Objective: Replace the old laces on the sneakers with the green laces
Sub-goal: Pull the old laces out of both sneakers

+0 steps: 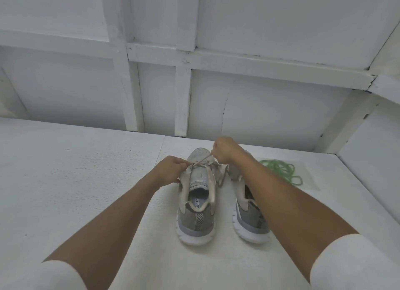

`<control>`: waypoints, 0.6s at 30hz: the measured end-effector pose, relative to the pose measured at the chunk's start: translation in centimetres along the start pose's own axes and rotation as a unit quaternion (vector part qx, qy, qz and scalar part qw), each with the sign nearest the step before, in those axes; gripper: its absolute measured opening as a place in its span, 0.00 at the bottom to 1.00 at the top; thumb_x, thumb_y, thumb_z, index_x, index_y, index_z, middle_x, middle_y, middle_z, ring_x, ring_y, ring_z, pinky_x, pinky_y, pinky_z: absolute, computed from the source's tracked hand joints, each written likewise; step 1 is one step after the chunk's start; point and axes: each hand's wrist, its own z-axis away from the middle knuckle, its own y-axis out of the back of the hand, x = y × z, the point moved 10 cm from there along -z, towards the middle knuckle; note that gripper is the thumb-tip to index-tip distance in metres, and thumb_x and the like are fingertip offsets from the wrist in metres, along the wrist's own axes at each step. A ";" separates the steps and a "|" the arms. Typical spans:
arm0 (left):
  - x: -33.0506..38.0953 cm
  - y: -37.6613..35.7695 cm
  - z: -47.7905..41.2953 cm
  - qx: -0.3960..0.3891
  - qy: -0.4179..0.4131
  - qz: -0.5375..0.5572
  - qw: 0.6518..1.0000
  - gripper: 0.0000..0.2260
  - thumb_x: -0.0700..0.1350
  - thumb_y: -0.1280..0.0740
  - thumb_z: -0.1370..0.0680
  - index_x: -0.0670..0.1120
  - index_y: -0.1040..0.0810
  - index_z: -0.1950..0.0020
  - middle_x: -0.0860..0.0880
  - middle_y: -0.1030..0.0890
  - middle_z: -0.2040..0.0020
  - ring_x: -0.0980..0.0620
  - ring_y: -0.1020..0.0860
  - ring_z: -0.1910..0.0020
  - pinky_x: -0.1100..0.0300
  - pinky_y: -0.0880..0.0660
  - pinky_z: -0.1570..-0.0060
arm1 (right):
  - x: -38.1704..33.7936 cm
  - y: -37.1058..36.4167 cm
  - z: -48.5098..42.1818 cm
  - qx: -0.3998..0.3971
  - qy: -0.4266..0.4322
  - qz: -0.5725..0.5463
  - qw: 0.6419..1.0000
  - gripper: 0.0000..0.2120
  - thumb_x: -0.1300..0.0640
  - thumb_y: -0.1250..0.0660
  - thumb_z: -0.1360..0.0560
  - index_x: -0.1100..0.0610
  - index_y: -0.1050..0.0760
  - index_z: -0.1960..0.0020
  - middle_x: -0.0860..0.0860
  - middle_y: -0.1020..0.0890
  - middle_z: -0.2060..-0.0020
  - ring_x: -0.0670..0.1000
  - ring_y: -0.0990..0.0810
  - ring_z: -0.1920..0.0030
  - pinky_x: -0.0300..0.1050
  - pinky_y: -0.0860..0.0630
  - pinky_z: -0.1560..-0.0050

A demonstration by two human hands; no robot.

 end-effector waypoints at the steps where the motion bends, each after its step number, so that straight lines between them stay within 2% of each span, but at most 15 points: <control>1: 0.0 0.0 0.0 -0.001 -0.001 0.000 1.000 0.12 0.38 0.41 0.20 0.44 0.19 0.45 0.43 0.18 0.50 0.50 0.20 0.55 0.57 0.19 0.55 | 0.7 0.8 0.1 0.010 -0.008 -0.006 1.000 0.15 0.61 0.38 0.25 0.58 0.34 0.69 0.53 0.29 0.70 0.57 0.28 0.62 0.43 0.35 0.69; 5: -0.1 0.0 0.0 0.000 -0.001 0.001 1.000 0.12 0.38 0.41 0.20 0.44 0.18 0.45 0.43 0.18 0.50 0.50 0.20 0.56 0.58 0.19 0.56 | 2.3 3.1 0.1 0.050 -0.029 -0.013 0.998 0.11 0.61 0.39 0.23 0.57 0.33 0.64 0.56 0.26 0.58 0.57 0.27 0.60 0.43 0.33 0.65; 7: -0.1 -0.1 -0.1 0.000 0.001 0.003 1.000 0.12 0.39 0.41 0.20 0.43 0.19 0.44 0.43 0.18 0.50 0.50 0.20 0.56 0.59 0.20 0.57 | 2.4 3.6 0.2 0.065 -0.031 -0.013 0.997 0.11 0.64 0.40 0.24 0.57 0.35 0.65 0.57 0.26 0.56 0.57 0.28 0.60 0.43 0.34 0.67; 9: -0.2 0.0 -0.1 0.001 0.001 0.006 1.000 0.12 0.39 0.41 0.19 0.43 0.19 0.44 0.44 0.18 0.50 0.50 0.20 0.55 0.57 0.19 0.55 | 2.3 4.1 0.2 0.077 -0.028 -0.004 0.997 0.13 0.66 0.41 0.25 0.57 0.38 0.66 0.58 0.26 0.54 0.57 0.28 0.60 0.44 0.33 0.63; 11: -0.2 0.0 -0.1 -0.001 0.001 0.008 1.000 0.12 0.39 0.41 0.20 0.45 0.18 0.46 0.44 0.18 0.51 0.49 0.20 0.54 0.54 0.19 0.52 | 2.1 4.6 0.3 0.087 -0.021 0.010 0.996 0.12 0.66 0.40 0.25 0.58 0.37 0.65 0.59 0.25 0.51 0.57 0.29 0.60 0.44 0.34 0.61; 14: -0.2 -0.2 -0.2 -0.004 0.003 0.010 1.000 0.12 0.38 0.41 0.20 0.47 0.18 0.48 0.46 0.17 0.52 0.48 0.20 0.53 0.53 0.19 0.50 | 3.2 6.4 0.5 0.134 -0.029 -0.022 0.990 0.04 0.67 0.40 0.24 0.63 0.30 0.58 0.58 0.30 0.54 0.57 0.29 0.57 0.45 0.33 0.59; 18: -0.1 -0.2 -0.3 -0.007 0.003 -0.001 1.000 0.12 0.38 0.42 0.20 0.46 0.19 0.47 0.46 0.18 0.51 0.48 0.20 0.53 0.52 0.19 0.49 | 3.9 8.4 1.2 0.215 -0.025 -0.056 0.975 0.08 0.67 0.40 0.24 0.61 0.33 0.62 0.56 0.29 0.55 0.58 0.25 0.55 0.45 0.33 0.59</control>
